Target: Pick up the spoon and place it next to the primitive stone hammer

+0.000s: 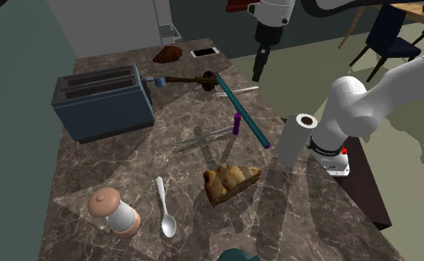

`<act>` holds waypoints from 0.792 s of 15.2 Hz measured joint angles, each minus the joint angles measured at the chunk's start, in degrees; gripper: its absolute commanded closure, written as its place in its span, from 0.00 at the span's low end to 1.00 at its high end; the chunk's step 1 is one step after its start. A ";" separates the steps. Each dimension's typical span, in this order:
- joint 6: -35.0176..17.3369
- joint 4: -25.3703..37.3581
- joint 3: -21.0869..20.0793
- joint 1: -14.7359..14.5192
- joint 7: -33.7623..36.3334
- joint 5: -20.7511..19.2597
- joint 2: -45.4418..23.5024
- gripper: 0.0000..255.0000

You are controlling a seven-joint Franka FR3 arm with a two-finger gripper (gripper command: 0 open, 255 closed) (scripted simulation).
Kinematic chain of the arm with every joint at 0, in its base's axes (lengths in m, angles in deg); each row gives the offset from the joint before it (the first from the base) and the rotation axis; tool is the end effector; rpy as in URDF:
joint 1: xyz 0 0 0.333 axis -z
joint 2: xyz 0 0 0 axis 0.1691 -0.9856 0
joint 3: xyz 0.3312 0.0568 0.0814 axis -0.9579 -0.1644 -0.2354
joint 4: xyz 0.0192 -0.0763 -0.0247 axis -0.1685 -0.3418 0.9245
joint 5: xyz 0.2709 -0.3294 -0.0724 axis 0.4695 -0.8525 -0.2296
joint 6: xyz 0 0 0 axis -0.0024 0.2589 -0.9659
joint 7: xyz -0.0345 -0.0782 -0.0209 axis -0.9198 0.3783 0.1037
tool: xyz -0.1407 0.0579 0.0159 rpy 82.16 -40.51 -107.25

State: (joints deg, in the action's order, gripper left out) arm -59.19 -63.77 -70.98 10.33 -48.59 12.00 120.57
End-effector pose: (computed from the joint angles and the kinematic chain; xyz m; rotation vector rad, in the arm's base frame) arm 0.3447 -0.0088 0.5377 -3.1041 0.2022 -0.0879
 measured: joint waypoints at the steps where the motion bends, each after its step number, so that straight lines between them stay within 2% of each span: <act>1: 0.00 0.00 0.00 0.00 0.00 0.00 0.00 0.00; 5: -2.56 -2.06 -3.67 -0.54 6.39 3.09 -0.78 0.00; 12: -9.82 -2.06 -12.23 -1.72 21.24 9.78 -7.83 0.00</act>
State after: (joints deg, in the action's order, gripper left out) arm -69.02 -65.83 -83.21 8.61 -27.35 21.78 112.74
